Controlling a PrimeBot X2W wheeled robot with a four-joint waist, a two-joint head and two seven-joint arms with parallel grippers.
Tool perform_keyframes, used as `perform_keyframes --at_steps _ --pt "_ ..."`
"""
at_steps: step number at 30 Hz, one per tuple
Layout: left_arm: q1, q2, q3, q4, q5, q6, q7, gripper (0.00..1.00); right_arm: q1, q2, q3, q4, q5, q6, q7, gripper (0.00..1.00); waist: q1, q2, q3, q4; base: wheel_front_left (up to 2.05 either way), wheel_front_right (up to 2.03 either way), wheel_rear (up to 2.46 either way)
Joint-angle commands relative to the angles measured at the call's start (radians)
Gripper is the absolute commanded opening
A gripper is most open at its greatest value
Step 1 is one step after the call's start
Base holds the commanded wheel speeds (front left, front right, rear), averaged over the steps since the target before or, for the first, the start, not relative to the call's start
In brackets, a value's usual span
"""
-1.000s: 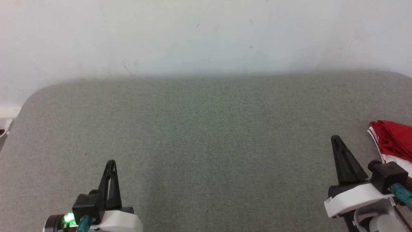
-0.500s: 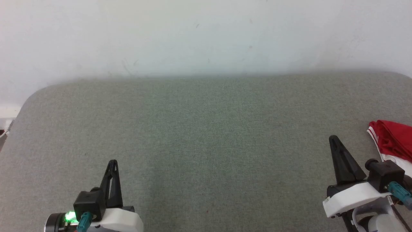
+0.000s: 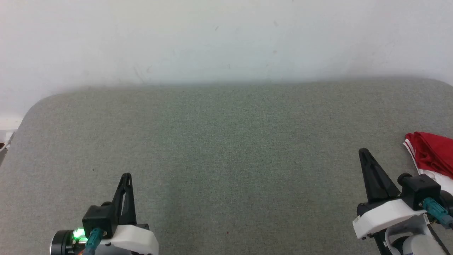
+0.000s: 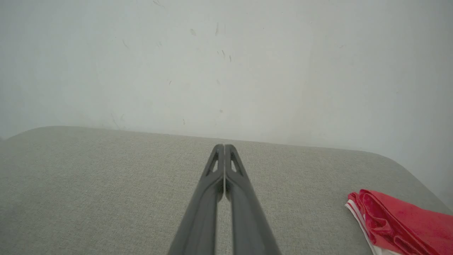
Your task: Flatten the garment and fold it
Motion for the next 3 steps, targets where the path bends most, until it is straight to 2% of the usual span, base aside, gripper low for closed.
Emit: perform_keyframes --at_steps 1,3 --pt "-0.018 -0.005 0.002 -0.004 0.011 -0.009 0.006 0.00 0.008 0.006 -0.001 -0.008 -0.009 0.000 0.007 0.00 -0.0001 0.0000 0.000 0.000 0.00 0.00 0.00" --pt "-0.019 -0.005 0.002 -0.004 0.012 -0.011 0.010 0.00 0.008 0.008 -0.001 -0.010 -0.012 0.000 0.011 0.00 -0.0001 0.0000 0.000 0.000 0.00 0.00 0.00"
